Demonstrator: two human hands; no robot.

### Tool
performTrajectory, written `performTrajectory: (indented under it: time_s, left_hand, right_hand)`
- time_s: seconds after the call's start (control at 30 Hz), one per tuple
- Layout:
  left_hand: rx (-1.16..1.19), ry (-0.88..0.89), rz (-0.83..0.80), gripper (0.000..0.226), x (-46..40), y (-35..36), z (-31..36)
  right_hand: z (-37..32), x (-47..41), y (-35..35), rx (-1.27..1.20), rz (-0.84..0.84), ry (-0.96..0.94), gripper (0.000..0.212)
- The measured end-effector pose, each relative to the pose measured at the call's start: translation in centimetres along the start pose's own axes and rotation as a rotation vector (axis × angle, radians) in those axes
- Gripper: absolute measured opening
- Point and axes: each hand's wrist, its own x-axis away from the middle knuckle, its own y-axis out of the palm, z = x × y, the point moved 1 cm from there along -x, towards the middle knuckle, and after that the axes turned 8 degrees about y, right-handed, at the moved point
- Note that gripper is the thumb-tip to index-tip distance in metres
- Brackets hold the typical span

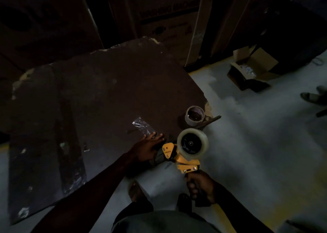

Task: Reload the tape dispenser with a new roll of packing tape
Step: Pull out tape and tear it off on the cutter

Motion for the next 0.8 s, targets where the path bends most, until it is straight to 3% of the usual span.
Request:
performTrajectory:
  time_s: [0.13, 0.23, 0.33, 0.53, 0.7, 0.8]
  left_hand:
    - [0.314, 0.057, 0.164, 0.077, 2.5, -2.8, 1.6]
    - [0.455, 0.098, 0.245, 0.066, 4.1, -4.7, 1.8]
    - [0.406, 0.089, 0.339, 0.061, 5.5, -6.5, 0.7]
    - [0.223, -0.037, 0.507, 0.088, 7.2, -9.6, -2.2]
    - [0.239, -0.037, 0.669, 0.042, 8.5, -13.2, -3.9]
    - [0.245, -0.005, 0.692, 0.019, 9.1, -14.8, -5.6]
  right_hand:
    - [-2.6, 0.6, 2.4, -0.127, -0.044, 0.034, 0.009]
    - [-4.8, 0.6, 4.6, -0.161, -0.07, 0.044, 0.013]
    - [-7.0, 0.5, 7.4, -0.168, -0.144, 0.056, 0.02]
    - [-10.8, -0.1, 12.6, -0.194, -0.221, 0.028, 0.018]
    - [-13.1, -0.2, 15.3, -0.139, -0.263, -0.028, 0.013]
    - [-14.5, -0.4, 16.1, -0.112, -0.402, -0.045, 0.021]
